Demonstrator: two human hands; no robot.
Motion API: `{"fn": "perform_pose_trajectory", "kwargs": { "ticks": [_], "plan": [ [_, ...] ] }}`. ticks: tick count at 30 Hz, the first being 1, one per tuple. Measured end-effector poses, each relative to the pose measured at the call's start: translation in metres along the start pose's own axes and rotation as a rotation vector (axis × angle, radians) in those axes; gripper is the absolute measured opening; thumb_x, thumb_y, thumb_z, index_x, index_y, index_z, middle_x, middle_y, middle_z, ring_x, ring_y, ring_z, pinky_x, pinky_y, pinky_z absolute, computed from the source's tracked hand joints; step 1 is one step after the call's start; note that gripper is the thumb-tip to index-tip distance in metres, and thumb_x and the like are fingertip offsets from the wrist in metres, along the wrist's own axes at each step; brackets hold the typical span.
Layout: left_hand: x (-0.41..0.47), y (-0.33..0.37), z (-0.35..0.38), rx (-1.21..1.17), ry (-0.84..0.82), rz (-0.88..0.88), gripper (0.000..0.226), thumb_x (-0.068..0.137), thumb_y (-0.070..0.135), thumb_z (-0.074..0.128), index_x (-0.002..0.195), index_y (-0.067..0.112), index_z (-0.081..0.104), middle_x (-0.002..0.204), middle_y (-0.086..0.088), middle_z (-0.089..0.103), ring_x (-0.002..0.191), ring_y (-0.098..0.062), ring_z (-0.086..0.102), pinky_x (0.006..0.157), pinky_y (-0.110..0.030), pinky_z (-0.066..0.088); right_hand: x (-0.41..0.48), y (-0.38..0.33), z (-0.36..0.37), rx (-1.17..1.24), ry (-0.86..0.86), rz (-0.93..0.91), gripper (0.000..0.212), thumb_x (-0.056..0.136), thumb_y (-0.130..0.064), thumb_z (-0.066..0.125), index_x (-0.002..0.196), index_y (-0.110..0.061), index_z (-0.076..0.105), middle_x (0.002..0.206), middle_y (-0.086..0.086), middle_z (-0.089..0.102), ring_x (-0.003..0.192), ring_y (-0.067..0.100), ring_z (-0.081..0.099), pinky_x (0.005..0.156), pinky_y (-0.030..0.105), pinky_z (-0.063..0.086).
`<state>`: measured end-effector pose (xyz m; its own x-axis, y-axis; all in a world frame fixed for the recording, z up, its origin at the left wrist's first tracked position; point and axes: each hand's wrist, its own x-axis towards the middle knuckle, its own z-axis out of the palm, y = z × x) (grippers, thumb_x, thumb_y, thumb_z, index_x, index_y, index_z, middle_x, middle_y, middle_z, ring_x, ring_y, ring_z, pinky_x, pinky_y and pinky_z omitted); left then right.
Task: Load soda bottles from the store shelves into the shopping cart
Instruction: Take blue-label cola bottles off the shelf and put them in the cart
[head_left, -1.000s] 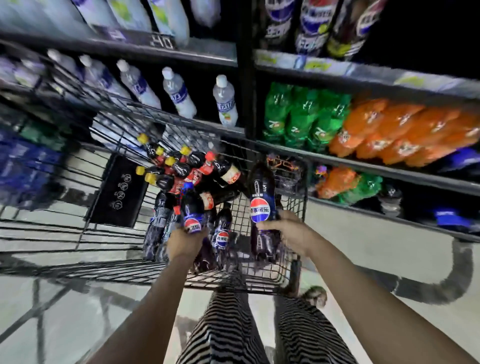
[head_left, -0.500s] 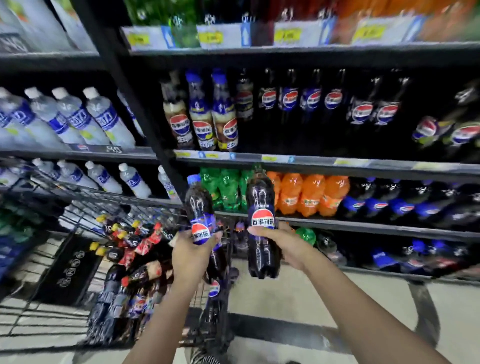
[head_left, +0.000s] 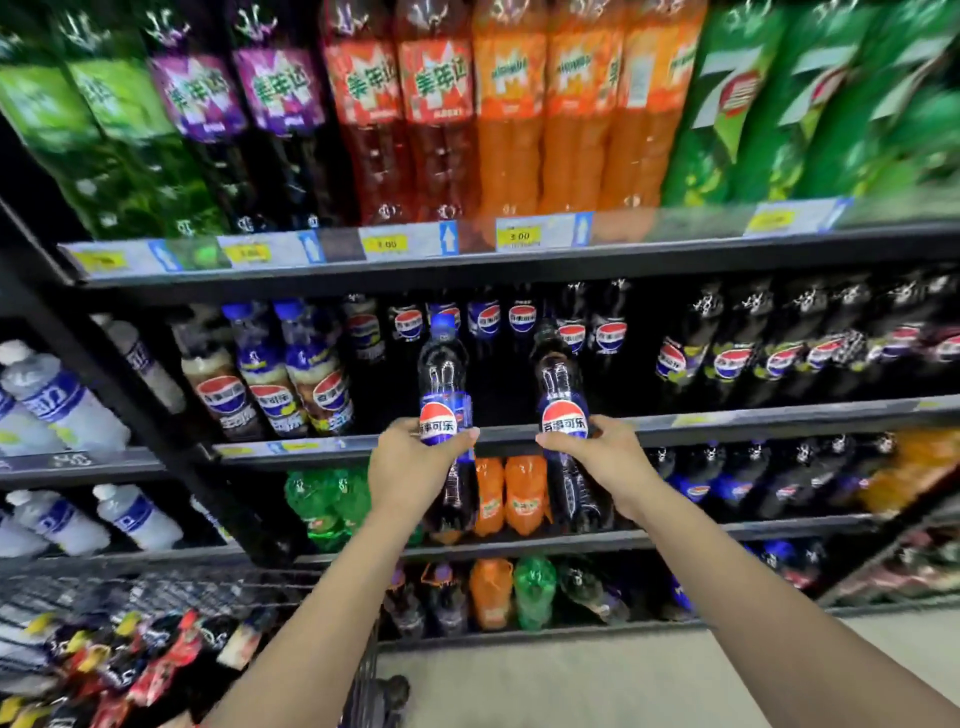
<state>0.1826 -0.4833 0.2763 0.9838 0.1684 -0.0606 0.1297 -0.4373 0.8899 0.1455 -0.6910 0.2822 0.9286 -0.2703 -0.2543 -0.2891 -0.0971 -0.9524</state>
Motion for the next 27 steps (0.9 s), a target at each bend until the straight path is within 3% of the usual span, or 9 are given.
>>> {"fn": "perform_pose_trajectory", "kwargs": {
  "ticks": [3,9,16,20,27],
  "plan": [
    [0.023,0.021,0.018,0.026,0.002,0.036,0.046,0.064,0.048,0.085,0.087,0.021,0.057,0.083,-0.001,0.069,0.076,-0.018,0.067,0.072,-0.038,0.055,0.028,-0.015,-0.005,0.006,0.031,-0.019,0.039,0.066,-0.029,0.085,0.095,-0.009,0.068,0.089,0.008,0.071,0.083,0.020,0.067,0.069,0.030,0.054],
    [0.066,0.038,0.042,0.068,0.015,0.050,0.046,0.068,0.050,0.081,0.092,0.025,0.050,0.080,0.008,0.062,0.072,-0.008,0.062,0.068,-0.032,0.053,0.080,-0.040,0.006,0.006,0.004,-0.079,0.035,0.069,-0.028,0.083,0.095,-0.011,0.068,0.087,0.002,0.071,0.076,0.008,0.065,0.055,0.015,0.044],
    [0.110,0.040,0.051,0.057,0.077,0.101,0.052,0.068,0.051,0.081,0.102,0.020,0.056,0.087,0.007,0.063,0.070,-0.008,0.057,0.056,-0.022,0.041,0.128,-0.046,0.029,0.022,-0.082,-0.093,0.036,0.070,-0.033,0.081,0.099,-0.015,0.068,0.094,-0.004,0.070,0.091,0.008,0.061,0.076,0.025,0.042],
    [0.126,0.033,0.061,-0.017,0.133,0.143,0.055,0.069,0.048,0.082,0.108,0.019,0.057,0.091,0.006,0.064,0.068,-0.002,0.055,0.055,-0.015,0.038,0.148,-0.040,0.039,0.021,-0.099,-0.152,0.025,0.073,-0.027,0.080,0.093,-0.019,0.067,0.088,-0.007,0.069,0.085,0.000,0.060,0.064,0.015,0.039],
    [0.137,0.008,0.081,-0.091,0.229,0.234,0.061,0.066,0.043,0.085,0.114,0.017,0.057,0.094,0.008,0.065,0.081,-0.007,0.062,0.062,-0.012,0.042,0.170,-0.012,0.049,-0.015,-0.049,-0.316,0.036,0.070,-0.019,0.083,0.103,-0.017,0.066,0.092,-0.007,0.072,0.078,-0.002,0.067,0.059,0.006,0.047]
  ]
}}
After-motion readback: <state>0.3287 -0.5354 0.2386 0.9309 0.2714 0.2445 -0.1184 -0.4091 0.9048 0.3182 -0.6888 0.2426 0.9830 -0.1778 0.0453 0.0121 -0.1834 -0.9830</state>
